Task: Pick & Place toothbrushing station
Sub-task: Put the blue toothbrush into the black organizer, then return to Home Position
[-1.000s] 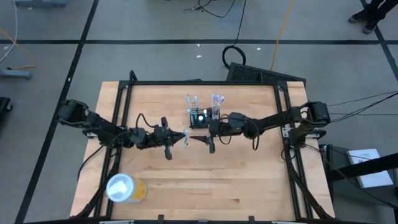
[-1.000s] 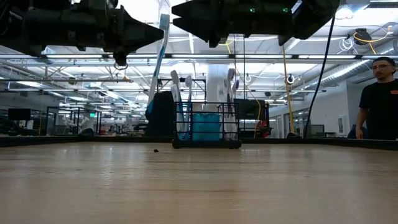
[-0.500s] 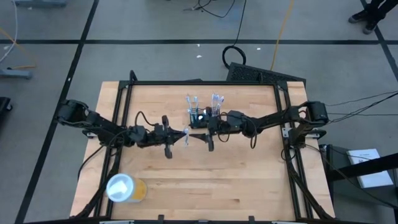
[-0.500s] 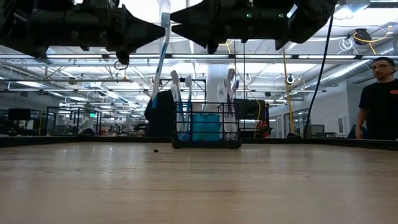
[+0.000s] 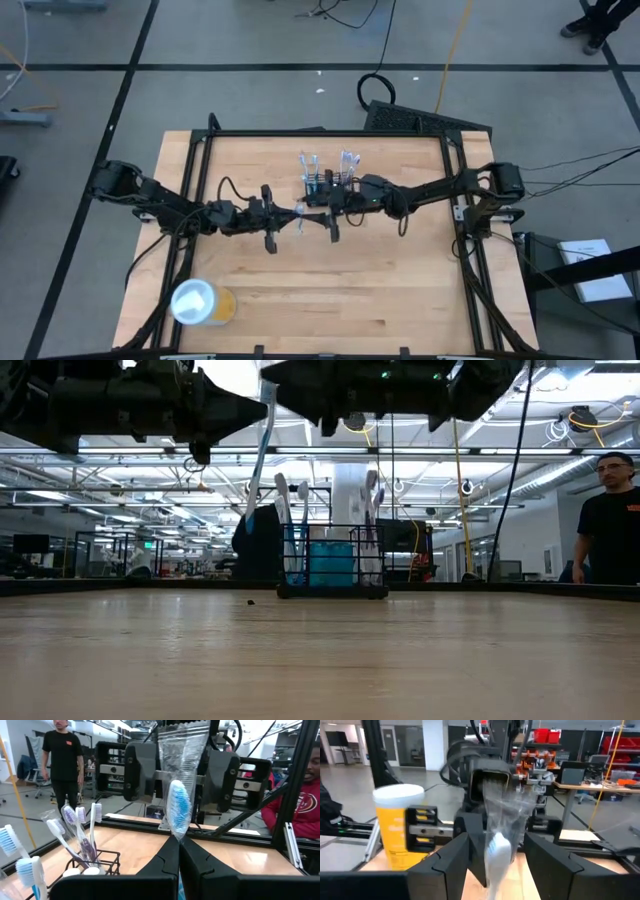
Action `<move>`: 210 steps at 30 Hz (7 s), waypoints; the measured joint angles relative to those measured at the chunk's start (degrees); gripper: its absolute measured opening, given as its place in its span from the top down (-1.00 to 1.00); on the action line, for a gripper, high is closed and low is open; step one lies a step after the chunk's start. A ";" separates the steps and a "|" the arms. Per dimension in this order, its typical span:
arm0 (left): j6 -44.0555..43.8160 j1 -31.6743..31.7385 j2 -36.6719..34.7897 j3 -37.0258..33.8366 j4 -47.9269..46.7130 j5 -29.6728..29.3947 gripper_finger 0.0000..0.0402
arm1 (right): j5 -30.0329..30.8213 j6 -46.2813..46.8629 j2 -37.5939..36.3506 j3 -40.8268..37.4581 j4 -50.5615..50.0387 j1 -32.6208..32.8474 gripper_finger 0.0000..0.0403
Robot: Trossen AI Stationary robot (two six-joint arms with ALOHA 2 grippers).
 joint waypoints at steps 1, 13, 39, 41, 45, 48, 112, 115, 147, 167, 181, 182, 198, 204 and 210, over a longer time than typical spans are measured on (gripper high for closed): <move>-0.03 0.00 0.00 0.00 -0.02 0.00 1.00 | -0.07 0.24 1.14 0.73 0.36 0.00 0.10; -0.35 0.00 0.00 0.02 -0.11 0.03 1.00 | -0.23 -0.93 6.87 5.95 0.19 0.09 0.22; 0.82 -0.04 0.02 0.04 -0.49 1.74 1.00 | -1.55 -5.17 4.47 5.88 -4.17 1.63 0.85; 1.73 -0.03 0.00 0.14 -0.81 1.92 1.00 | -1.14 -5.53 3.36 5.88 -5.61 1.60 0.85; 3.26 0.00 0.00 0.28 -1.20 1.85 0.97 | 0.26 -6.86 1.01 5.88 -9.67 1.69 0.85; 3.48 0.10 -0.07 0.04 -1.97 0.55 0.90 | 0.24 -7.11 -0.42 5.84 -10.02 1.74 0.85; 2.64 -3.78 -25.51 -1.09 -48.83 -8.04 0.60 | 1.55 -9.87 -1.88 12.81 -30.85 -13.43 0.85; 2.69 -3.78 -25.51 -1.09 -48.83 -8.04 0.60 | 1.52 -9.71 -0.64 12.82 -30.66 -13.75 0.85; 2.60 -3.78 -25.51 -1.09 -50.03 -8.61 0.60 | -1.67 -5.49 7.78 12.81 -26.60 -16.02 0.85; 2.63 -3.78 -25.51 -1.09 -50.36 -8.59 0.60 | -1.12 -4.55 7.89 12.55 -24.25 -16.02 0.47; 2.67 -3.78 -25.51 -1.09 -50.71 -8.59 0.60 | -1.41 -7.54 7.91 12.63 -18.46 -15.96 0.00; 2.67 -3.78 -25.51 -1.09 -50.71 -8.59 0.60 | -1.40 -7.85 7.91 12.63 -17.77 -15.88 -0.02; 5.40 -4.79 -28.85 -1.09 -48.26 -9.60 0.60 | 0.27 -8.44 -9.64 12.74 -23.95 -11.78 -0.07; 7.38 -9.10 -40.09 1.81 -54.13 -9.60 0.60 | 0.44 -9.44 -19.92 12.74 -37.59 -5.94 0.02; -3.02 -14.55 -48.63 14.44 -80.12 -12.24 0.60 | 12.26 -9.88 -27.09 12.74 -49.88 4.55 0.20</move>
